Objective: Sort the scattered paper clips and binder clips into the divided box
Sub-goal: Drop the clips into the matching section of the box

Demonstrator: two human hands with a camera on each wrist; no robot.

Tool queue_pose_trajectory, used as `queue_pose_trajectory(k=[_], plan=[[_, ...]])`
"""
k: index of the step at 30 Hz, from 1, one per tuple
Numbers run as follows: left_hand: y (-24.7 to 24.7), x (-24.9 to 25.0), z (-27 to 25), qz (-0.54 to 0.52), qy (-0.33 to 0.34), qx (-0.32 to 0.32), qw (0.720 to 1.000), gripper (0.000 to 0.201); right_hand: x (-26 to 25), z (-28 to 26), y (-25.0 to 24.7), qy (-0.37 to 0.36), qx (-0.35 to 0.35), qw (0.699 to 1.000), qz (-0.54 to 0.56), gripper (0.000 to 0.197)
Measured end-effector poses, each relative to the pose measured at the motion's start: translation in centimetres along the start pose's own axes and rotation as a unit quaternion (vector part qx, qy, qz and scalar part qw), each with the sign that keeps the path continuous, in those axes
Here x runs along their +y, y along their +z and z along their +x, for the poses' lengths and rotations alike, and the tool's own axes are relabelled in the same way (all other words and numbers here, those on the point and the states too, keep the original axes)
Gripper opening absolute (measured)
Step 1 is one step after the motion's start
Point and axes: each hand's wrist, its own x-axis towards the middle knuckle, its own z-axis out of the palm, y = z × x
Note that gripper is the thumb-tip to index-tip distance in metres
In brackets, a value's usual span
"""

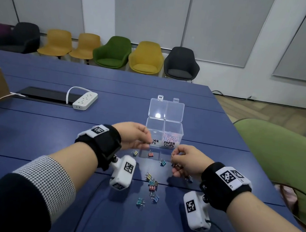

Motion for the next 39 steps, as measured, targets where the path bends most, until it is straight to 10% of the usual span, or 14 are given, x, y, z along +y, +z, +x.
queue_pose_trajectory(k=[7,17,25,29,34,39], plan=[[0.7,3.5,5.3,-0.076,0.078,0.159,0.981,0.026,-4.1,4.0,-1.1,-0.058,0.081,0.994,0.049,0.019],[-0.6,3.4,5.3,-0.052,0.068,0.204,0.975,0.025,-8.5,9.1,0.1,-0.073,0.068,0.995,0.000,0.009],[-1.2,0.2,-0.4,0.184,0.096,0.047,0.977,0.011,-5.1,5.6,-4.7,-0.087,0.114,0.973,-0.180,0.007],[-0.8,-1.1,-3.3,0.354,0.007,-0.096,0.930,0.047,-0.4,1.4,-8.5,0.067,0.015,0.938,-0.340,0.024],[1.9,-2.8,-5.0,0.582,-0.024,-0.145,0.800,0.110,2.9,-2.1,-9.0,0.184,-0.030,0.902,-0.389,0.065],[4.6,-3.6,-3.9,0.612,0.017,-0.134,0.779,0.081,2.4,-2.1,-5.2,0.098,-0.017,0.893,-0.439,0.057]])
